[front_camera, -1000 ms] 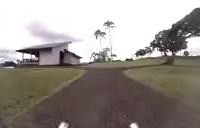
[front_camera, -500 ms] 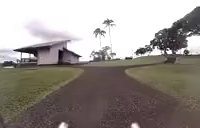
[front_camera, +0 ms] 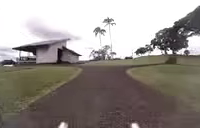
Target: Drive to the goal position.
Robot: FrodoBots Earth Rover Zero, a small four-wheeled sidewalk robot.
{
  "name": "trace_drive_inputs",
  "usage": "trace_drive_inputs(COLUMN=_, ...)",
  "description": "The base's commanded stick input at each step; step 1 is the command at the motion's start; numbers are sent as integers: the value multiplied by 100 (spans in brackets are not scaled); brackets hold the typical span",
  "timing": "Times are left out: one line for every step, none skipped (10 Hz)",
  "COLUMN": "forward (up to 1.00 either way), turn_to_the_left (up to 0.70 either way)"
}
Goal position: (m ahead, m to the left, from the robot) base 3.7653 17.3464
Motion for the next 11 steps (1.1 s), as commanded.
trace_drive_inputs(forward=85, turn_to_the_left=0)
trace_drive_inputs(forward=85, turn_to_the_left=0)
trace_drive_inputs(forward=85, turn_to_the_left=0)
trace_drive_inputs(forward=85, turn_to_the_left=0)
trace_drive_inputs(forward=85, turn_to_the_left=0)
trace_drive_inputs(forward=85, turn_to_the_left=0)
trace_drive_inputs(forward=85, turn_to_the_left=0)
trace_drive_inputs(forward=85, turn_to_the_left=0)
trace_drive_inputs(forward=85, turn_to_the_left=0)
trace_drive_inputs(forward=85, turn_to_the_left=0)
trace_drive_inputs(forward=85, turn_to_the_left=0)
